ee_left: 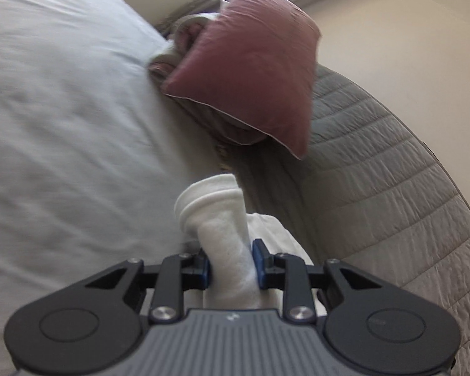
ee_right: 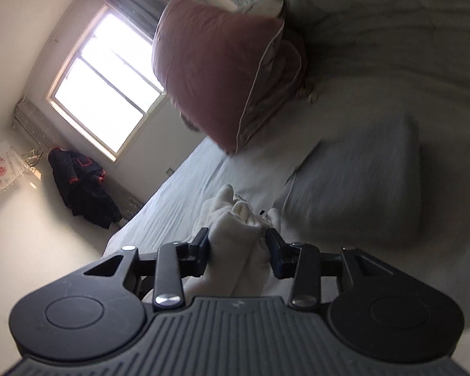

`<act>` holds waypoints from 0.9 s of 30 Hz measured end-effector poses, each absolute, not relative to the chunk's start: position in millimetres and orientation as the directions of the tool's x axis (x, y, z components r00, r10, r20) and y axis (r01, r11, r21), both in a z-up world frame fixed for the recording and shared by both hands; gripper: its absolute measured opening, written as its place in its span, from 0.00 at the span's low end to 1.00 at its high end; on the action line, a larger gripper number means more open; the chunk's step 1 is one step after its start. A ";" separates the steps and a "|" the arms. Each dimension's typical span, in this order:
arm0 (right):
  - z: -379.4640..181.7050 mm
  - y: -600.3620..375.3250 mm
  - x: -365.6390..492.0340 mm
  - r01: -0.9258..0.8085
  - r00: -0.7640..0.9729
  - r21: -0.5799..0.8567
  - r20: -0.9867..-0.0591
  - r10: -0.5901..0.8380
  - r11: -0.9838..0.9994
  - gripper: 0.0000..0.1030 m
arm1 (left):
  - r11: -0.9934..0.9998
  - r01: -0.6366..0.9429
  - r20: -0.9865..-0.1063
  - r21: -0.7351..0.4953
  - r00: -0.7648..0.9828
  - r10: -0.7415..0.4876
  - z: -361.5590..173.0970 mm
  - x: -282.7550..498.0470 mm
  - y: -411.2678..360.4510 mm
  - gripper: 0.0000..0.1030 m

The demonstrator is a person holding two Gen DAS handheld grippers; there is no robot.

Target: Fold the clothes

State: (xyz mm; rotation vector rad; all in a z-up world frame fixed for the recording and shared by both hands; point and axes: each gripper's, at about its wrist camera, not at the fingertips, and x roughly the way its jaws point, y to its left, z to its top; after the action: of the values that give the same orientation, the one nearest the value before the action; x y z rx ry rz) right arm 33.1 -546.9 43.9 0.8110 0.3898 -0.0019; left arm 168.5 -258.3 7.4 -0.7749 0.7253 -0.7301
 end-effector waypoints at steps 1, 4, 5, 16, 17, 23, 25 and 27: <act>46.4 -559.9 34.8 0.151 0.932 0.699 -0.336 0.135 0.699 0.41 | 0.505 0.301 -0.293 -0.809 0.538 -0.790 7.3 170.9 -272.1 0.26; 49.3 -595.4 40.1 0.157 0.940 0.681 -0.325 0.102 0.715 0.41 | 0.499 0.311 -0.287 -0.809 0.532 -0.797 5.6 179.4 -311.0 0.26; 49.6 -606.4 41.8 0.162 0.942 0.675 -0.322 0.090 0.720 0.41 | 0.498 0.319 -0.284 -0.806 0.530 -0.799 4.5 183.1 -322.5 0.26; 15.9 -684.1 78.6 0.214 0.945 0.652 -0.326 0.014 0.727 0.41 | 0.539 0.331 -0.305 -0.774 0.552 -0.776 -36.6 215.7 -405.9 0.26; 7.7 -685.5 83.5 0.225 0.941 0.648 -0.339 0.011 0.728 0.41 | 0.551 0.330 -0.315 -0.766 0.555 -0.770 -43.0 217.8 -408.6 0.27; -35.0 -688.5 99.5 0.305 0.915 0.604 -0.401 -0.049 0.736 0.59 | 0.580 0.388 -0.322 -0.717 0.553 -0.768 -64.4 215.7 -403.7 0.39; -39.1 -688.2 95.8 0.310 0.916 0.613 -0.398 -0.055 0.727 0.69 | 0.580 0.387 -0.324 -0.717 0.551 -0.769 -60.3 213.8 -393.8 0.43; -33.8 -688.0 90.4 0.307 0.918 0.608 -0.393 -0.059 0.732 0.70 | 0.606 0.377 -0.317 -0.700 0.597 -0.737 -51.7 207.7 -382.5 0.49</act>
State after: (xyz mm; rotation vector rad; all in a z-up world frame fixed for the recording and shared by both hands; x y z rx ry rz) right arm 90.4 -688.0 -33.8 0.7253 0.3633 -0.2065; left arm 207.7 -382.5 -51.7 -0.6250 0.6415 -0.6976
